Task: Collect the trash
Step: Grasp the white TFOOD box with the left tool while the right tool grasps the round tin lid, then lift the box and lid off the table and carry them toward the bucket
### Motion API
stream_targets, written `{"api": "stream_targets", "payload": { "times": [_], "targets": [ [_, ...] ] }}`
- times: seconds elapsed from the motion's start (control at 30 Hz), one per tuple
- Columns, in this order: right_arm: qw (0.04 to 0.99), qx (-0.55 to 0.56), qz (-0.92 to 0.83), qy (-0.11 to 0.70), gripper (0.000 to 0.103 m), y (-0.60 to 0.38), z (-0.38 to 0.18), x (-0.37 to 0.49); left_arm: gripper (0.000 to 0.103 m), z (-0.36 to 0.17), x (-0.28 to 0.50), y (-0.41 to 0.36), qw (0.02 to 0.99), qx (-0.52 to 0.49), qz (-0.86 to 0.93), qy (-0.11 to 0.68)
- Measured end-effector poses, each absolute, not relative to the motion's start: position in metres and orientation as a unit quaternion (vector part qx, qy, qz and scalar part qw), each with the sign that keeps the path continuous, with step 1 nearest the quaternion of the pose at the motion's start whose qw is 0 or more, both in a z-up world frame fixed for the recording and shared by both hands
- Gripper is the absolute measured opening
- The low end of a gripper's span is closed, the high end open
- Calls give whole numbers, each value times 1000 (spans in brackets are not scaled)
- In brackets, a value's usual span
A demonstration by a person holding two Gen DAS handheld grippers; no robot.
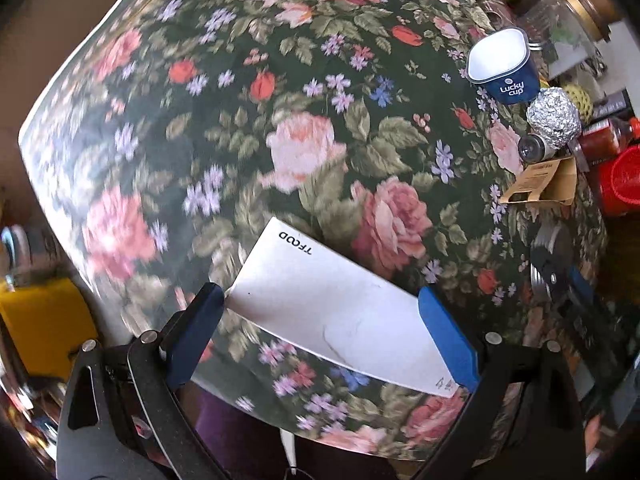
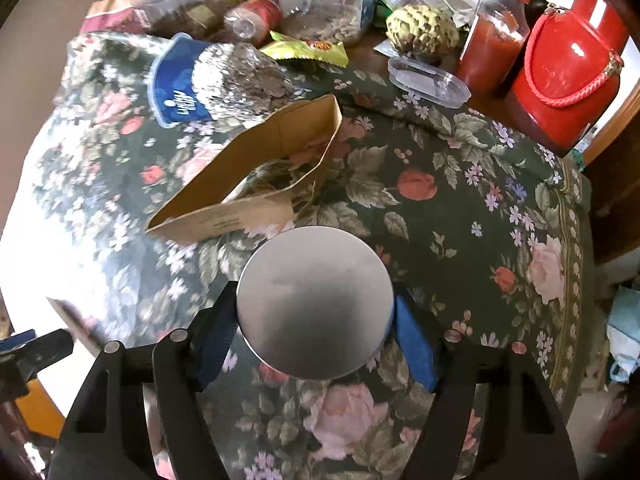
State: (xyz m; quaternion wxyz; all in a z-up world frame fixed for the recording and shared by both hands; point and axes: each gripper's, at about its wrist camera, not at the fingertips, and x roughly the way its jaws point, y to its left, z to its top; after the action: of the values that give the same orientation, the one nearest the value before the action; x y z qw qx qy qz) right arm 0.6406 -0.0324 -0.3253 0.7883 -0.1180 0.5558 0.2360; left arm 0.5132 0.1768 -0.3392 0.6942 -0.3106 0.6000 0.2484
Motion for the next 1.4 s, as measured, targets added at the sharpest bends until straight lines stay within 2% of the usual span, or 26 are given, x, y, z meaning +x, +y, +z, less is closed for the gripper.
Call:
{"api": "stream_targets", "payload": {
  "times": [0.3,0.43,0.63,0.7,0.8,0.93,1.07,1.17,1.4],
  "targets": [
    [813,-131,235,517,70,-108,-282,610,99,-349,474,119,659,-395,295,568],
    [815,-119,219,524,70,-145,-275,605,98,-353,492,111,680,-376,295,557],
    [828,-90,191,519,70,-179,-266,602,93,-358,516,103,695,-281,368,551],
    [832,-85,189,515,70,-186,-263,599,87,-353,524,94,711,-262,362,543],
    [836,-78,192,508,70,-192,-259,597,71,-350,537,82,732,-236,338,542],
    [836,-69,208,504,70,-191,-256,595,57,-346,558,66,759,-170,265,570],
    [842,-77,225,484,70,-185,-246,586,52,-344,557,60,762,-159,226,586],
    [848,-64,233,472,70,-183,-236,579,52,-321,557,54,775,-141,219,576],
    [861,-27,237,449,70,-183,-208,566,51,-217,536,36,836,-111,184,506]
  ]
}}
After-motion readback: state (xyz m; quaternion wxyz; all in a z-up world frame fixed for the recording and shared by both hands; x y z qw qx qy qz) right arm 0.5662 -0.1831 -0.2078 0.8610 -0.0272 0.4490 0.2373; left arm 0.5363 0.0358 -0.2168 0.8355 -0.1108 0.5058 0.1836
